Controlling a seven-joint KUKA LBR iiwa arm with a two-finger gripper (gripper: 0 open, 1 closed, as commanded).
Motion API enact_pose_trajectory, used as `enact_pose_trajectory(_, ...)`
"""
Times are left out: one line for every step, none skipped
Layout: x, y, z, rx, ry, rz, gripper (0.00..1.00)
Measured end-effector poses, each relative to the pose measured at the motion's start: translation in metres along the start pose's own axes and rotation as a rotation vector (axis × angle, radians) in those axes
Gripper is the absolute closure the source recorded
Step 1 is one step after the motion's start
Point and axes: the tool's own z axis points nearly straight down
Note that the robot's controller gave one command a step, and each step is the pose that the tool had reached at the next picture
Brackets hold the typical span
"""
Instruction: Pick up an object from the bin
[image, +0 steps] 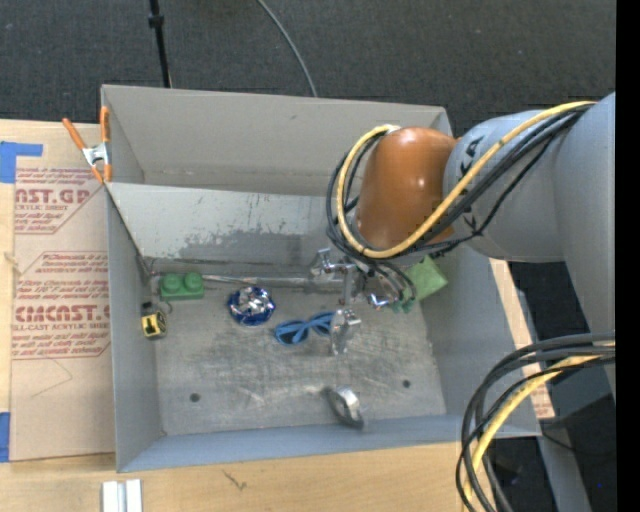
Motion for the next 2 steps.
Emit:
enact_pose_trajectory(-0.0012,0.0198,0.0419,0.003,-0.008,-0.095,0.0)
enact_pose_trajectory(-0.003,0.0192,0.0401,0.001,-0.003,-0.094,0.0)
